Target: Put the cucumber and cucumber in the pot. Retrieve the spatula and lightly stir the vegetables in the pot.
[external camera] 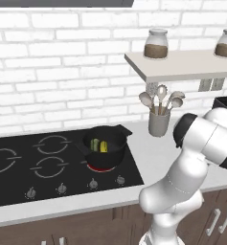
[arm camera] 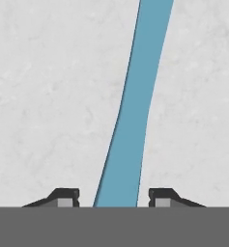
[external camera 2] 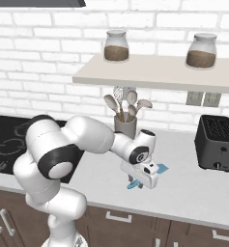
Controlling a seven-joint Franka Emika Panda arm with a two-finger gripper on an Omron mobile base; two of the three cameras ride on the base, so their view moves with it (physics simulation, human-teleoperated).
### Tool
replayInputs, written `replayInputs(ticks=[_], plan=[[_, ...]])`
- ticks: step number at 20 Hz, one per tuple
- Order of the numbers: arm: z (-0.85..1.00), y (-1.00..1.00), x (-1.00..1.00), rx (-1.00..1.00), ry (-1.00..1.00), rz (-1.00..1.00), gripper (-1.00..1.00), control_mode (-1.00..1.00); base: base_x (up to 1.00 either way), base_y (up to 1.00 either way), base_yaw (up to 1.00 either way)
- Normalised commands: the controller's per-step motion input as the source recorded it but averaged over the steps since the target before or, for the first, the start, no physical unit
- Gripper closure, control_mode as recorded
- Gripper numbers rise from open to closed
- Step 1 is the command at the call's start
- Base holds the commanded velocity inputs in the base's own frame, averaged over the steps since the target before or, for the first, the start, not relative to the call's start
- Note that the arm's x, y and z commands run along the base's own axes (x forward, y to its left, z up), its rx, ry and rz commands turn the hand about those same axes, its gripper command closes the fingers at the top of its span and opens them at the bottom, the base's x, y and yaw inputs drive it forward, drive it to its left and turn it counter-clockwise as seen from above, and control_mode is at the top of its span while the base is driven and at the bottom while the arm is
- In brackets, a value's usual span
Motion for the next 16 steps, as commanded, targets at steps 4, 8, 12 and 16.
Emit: replayInputs(ticks=[4,8,12,16], plan=[[0.0,0.0,-0.14,0.0,0.0,0.0,1.0,-1.0,0.0,0.0,0.0],[0.0,0.0,-0.13,0.0,0.0,0.0,1.0,-1.0,0.0,0.0,0.0],[-0.28,0.0,0.0,0.0,0.0,0.02,1.0,-1.0,0.0,0.0,0.0],[-0.71,0.0,0.01,0.0,-0.02,0.05,1.0,-1.0,0.0,0.0,0.0]])
